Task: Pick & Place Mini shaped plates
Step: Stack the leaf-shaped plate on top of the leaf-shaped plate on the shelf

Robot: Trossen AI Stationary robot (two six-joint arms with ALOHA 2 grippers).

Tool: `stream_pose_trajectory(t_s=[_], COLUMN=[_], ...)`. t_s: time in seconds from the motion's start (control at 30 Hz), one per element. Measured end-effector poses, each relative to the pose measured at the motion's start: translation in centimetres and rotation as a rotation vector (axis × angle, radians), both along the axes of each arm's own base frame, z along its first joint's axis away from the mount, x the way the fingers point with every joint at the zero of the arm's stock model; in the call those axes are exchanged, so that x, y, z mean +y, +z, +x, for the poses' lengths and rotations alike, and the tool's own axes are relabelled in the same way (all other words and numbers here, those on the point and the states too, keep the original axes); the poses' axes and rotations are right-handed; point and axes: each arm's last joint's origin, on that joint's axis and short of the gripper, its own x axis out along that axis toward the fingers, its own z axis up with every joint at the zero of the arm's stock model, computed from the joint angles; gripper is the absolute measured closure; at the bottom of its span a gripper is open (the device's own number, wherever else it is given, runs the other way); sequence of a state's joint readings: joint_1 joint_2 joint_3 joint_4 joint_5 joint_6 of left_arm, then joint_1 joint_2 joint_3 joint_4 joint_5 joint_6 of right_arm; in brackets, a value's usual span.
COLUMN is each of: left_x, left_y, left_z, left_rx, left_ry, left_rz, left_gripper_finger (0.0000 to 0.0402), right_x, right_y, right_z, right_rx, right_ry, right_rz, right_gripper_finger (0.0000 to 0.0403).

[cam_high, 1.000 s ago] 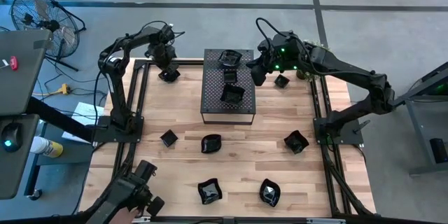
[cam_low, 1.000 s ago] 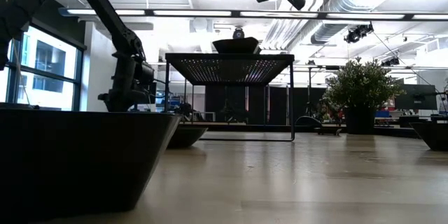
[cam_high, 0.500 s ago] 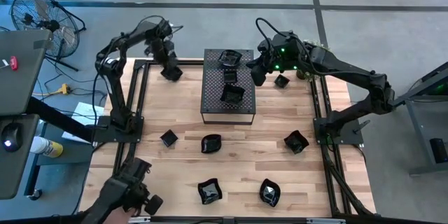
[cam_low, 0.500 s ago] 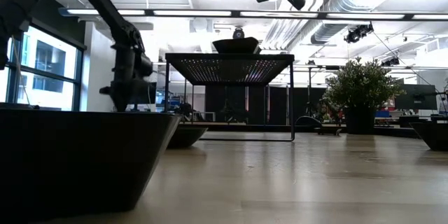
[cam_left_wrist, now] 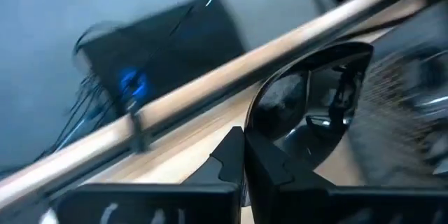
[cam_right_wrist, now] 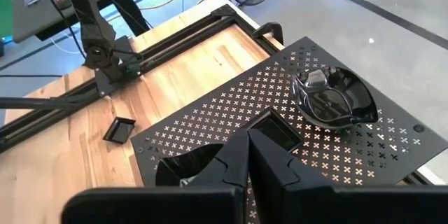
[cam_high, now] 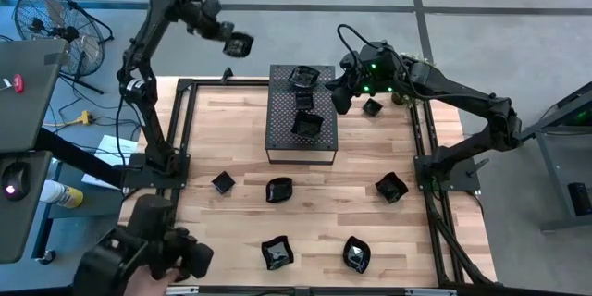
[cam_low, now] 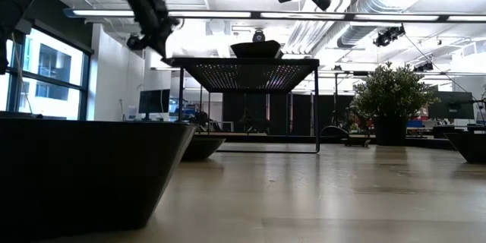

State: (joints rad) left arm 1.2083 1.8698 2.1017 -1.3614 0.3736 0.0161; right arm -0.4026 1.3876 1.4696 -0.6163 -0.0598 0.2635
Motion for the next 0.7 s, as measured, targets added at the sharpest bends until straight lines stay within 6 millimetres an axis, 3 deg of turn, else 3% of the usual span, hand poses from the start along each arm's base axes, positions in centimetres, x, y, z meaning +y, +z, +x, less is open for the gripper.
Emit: stream_pose_trajectory(t_s=[0.13, 0.33, 0.7], left_x=[-1.7, -3.9, -5.3], left_y=[2.8, 3.8, -0.4], left_z=[2.8, 8.6, 17.0], left_rx=[-0.125, -0.311, -0.258], left_ry=[-0.044, -0.159, -0.173], left_rz=[0.028, 0.025, -0.046], left_gripper_finger=[0.0401, 0.0401, 0.0402], right_x=[0.0, 0.0, 0.0], right_y=[0.0, 0.0, 0.0], right_z=[0.0, 0.0, 0.0], right_rx=[0.001, 0.003, 0.001], right_ry=[0.002, 0.006, 0.006], right_rz=[-0.003, -0.008, -0.010], right_gripper_finger=[0.0399, 0.0398, 0.0397])
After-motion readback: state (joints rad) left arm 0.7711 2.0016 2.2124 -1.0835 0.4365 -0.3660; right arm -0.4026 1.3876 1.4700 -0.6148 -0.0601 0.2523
